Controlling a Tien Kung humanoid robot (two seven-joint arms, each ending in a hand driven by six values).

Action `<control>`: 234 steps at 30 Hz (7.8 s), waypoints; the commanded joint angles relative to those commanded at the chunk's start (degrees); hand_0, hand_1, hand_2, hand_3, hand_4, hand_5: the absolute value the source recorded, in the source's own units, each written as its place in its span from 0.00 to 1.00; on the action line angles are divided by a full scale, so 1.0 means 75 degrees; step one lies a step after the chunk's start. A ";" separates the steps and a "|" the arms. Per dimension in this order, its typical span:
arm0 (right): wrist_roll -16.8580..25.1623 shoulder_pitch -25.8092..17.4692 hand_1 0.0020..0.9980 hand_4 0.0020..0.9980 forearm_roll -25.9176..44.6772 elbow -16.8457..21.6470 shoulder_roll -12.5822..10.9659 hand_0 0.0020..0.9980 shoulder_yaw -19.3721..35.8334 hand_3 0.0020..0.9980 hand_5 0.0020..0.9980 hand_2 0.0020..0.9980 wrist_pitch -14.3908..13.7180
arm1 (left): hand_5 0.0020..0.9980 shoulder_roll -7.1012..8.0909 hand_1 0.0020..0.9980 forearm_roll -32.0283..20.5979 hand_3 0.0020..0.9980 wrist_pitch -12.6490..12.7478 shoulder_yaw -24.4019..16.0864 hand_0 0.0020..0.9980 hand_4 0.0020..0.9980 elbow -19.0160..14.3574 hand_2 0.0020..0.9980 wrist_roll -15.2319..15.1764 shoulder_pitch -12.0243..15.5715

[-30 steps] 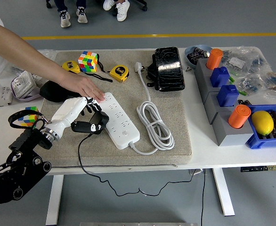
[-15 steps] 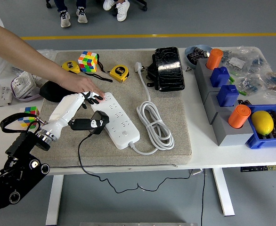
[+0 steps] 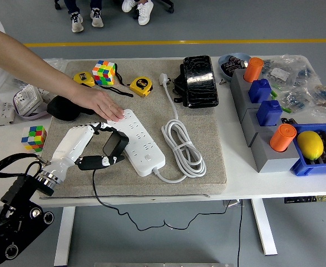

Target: Put the plug near the board,insert it into the board,press the button,pull the plug out

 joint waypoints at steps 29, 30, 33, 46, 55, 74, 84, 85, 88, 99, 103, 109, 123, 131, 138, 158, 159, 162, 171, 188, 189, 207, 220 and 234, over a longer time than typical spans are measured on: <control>0.0012 -0.0029 0.58 0.85 0.0007 0.0000 -0.0016 0.48 -0.0023 0.51 0.35 0.53 -0.0002 | 0.52 -0.0171 0.67 -0.0028 0.63 -0.0183 0.0506 0.50 0.96 0.0067 0.68 0.0393 -0.0385; 0.0013 -0.0032 0.58 0.85 0.0009 0.0000 -0.0015 0.48 -0.0021 0.51 0.35 0.53 -0.0003 | 0.52 -0.0183 0.67 -0.0033 0.63 -0.0186 0.0517 0.50 0.96 0.0077 0.68 0.0397 -0.0397; 0.0014 -0.0045 0.58 0.85 0.0009 -0.0002 -0.0015 0.48 -0.0014 0.51 0.35 0.53 -0.0004 | 0.52 -0.0231 0.67 -0.0050 0.63 -0.0206 0.0560 0.50 0.96 0.0120 0.68 0.0420 -0.0462; 0.0022 -0.0039 0.58 0.85 -0.0034 -0.0003 0.0011 0.47 0.0106 0.51 0.35 0.53 -0.0009 | 0.52 -0.0280 0.67 -0.0220 0.63 -0.0404 0.0505 0.50 0.96 -0.0004 0.68 0.0564 -0.0621; 0.0019 -0.0061 0.58 0.85 -0.0054 0.0001 0.0016 0.48 0.0120 0.51 0.35 0.53 -0.0010 | 0.53 0.0029 0.64 -0.0671 0.63 -0.0978 0.0263 0.45 0.97 -0.1450 0.67 0.1047 -0.0350; 0.0010 -0.0067 0.58 0.85 -0.0056 0.0007 0.0012 0.48 0.0111 0.51 0.35 0.53 -0.0003 | 0.00 0.0198 0.08 -0.0893 0.89 -0.4767 0.0594 0.06 0.71 -0.3526 0.15 0.4542 -0.0589; 0.0014 -0.0056 0.58 0.85 -0.0055 0.0007 0.0012 0.48 0.0119 0.51 0.35 0.53 0.0001 | 0.00 0.0138 0.08 -0.0730 0.89 -0.4969 0.0663 0.05 0.74 -0.3229 0.15 0.4906 -0.0657; 0.0014 -0.0054 0.58 0.85 -0.0057 0.0008 0.0010 0.48 0.0118 0.51 0.35 0.53 0.0000 | 0.00 0.0142 0.08 -0.0731 0.89 -0.4990 0.0673 0.05 0.74 -0.3189 0.15 0.4924 -0.0656; 0.0015 -0.0051 0.58 0.85 -0.0050 0.0007 0.0005 0.48 0.0099 0.51 0.35 0.53 -0.0002 | 0.00 0.0137 0.08 -0.0686 0.88 -0.4990 0.0705 0.05 0.75 -0.3064 0.15 0.4943 -0.0664; 0.0014 -0.0037 0.58 0.85 -0.0049 0.0010 -0.0003 0.48 0.0068 0.51 0.35 0.53 0.0001 | 0.00 0.0098 0.08 -0.0614 0.86 -0.4954 0.0783 0.05 0.75 -0.2815 0.15 0.5023 -0.0656; 0.0014 -0.0032 0.58 0.85 -0.0058 0.0012 -0.0015 0.48 0.0070 0.51 0.35 0.53 0.0000 | 0.00 0.0116 0.08 -0.0562 0.86 -0.4976 0.0810 0.05 0.75 -0.2779 0.15 0.5053 -0.0666; 0.0018 -0.0045 0.58 0.85 -0.0057 0.0014 -0.0025 0.48 0.0052 0.51 0.35 0.53 -0.0001 | 0.00 0.0143 0.08 -0.0635 0.85 -0.4910 0.0790 0.05 0.75 -0.2829 0.15 0.4970 -0.0638; 0.0016 -0.0065 0.58 0.85 -0.0161 0.0033 -0.0005 0.48 0.0202 0.51 0.35 0.53 -0.0002 | 0.00 0.0065 0.08 -0.0581 0.83 -0.4990 0.0740 0.05 0.75 -0.2601 0.15 0.5094 -0.0626; 0.0016 -0.0079 0.58 0.85 -0.0138 0.0025 0.0002 0.48 0.0176 0.51 0.35 0.53 -0.0002 | 0.00 0.0202 0.08 -0.1800 0.80 -0.4960 0.0293 0.05 0.73 -0.3285 0.15 0.4690 -0.0487; 0.0016 -0.0060 0.58 0.85 -0.0146 0.0030 0.0002 0.48 0.0179 0.51 0.35 0.53 -0.0002 | 0.00 0.0218 0.09 -0.3201 0.73 -0.4396 0.0030 0.05 0.61 -0.3104 0.16 0.3656 -0.0396; 0.0012 -0.0069 0.58 0.85 -0.0126 0.0025 0.0017 0.48 0.0163 0.51 0.35 0.53 -0.0009 | 0.32 -0.0005 0.54 -0.8051 0.54 -0.1673 0.0236 0.43 0.91 -0.1753 0.53 -0.0475 -0.0339; 0.0011 -0.0067 0.58 0.85 -0.0125 0.0026 0.0017 0.48 0.0161 0.51 0.35 0.53 -0.0007 | 0.32 -0.0015 0.54 -0.8164 0.54 -0.1652 0.0223 0.43 0.91 -0.1715 0.53 -0.0562 -0.0343; 0.0013 -0.0065 0.58 0.85 -0.0138 0.0030 0.0015 0.48 0.0179 0.51 0.35 0.53 -0.0007 | 0.32 -0.0031 0.54 -0.8322 0.54 -0.1638 0.0188 0.43 0.91 -0.1656 0.53 -0.0686 -0.0339; 0.0011 -0.0069 0.58 0.85 -0.0117 0.0025 0.0013 0.48 0.0139 0.51 0.35 0.53 -0.0007 | 0.35 -0.0051 0.57 -0.8472 0.55 -0.1632 0.0138 0.46 0.91 -0.1618 0.54 -0.0728 -0.0300; 0.0009 -0.0073 0.58 0.85 -0.0106 0.0029 -0.0011 0.48 0.0098 0.51 0.35 0.53 -0.0012 | 0.36 -0.0021 0.57 -0.8444 0.55 -0.1641 0.0125 0.46 0.91 -0.1630 0.54 -0.0647 -0.0305; 0.0009 -0.0075 0.58 0.85 -0.0113 0.0030 -0.0012 0.48 0.0098 0.51 0.35 0.53 -0.0011 | 0.36 -0.0020 0.57 -0.8438 0.55 -0.1643 0.0125 0.46 0.91 -0.1631 0.54 -0.0640 -0.0301; 0.0006 -0.0093 0.58 0.85 -0.0151 0.0030 0.0021 0.48 0.0160 0.51 0.35 0.53 0.0001 | 0.00 0.0177 0.08 -0.3799 0.86 -0.4120 -0.0585 0.06 0.76 -0.3390 0.13 0.3193 -0.0226; 0.0009 -0.0097 0.58 0.85 -0.0173 0.0037 0.0020 0.48 0.0203 0.51 0.35 0.53 0.0007 | 0.00 0.0112 0.09 -0.0650 0.91 -0.5339 -0.0049 0.06 0.77 -0.3345 0.14 0.5297 -0.0413; 0.0015 -0.0090 0.58 0.85 -0.0179 0.0036 0.0025 0.48 0.0230 0.51 0.35 0.53 0.0005 | 0.00 0.0064 0.09 -0.0912 0.89 -0.5423 0.0314 0.05 0.77 -0.3080 0.14 0.5192 -0.0565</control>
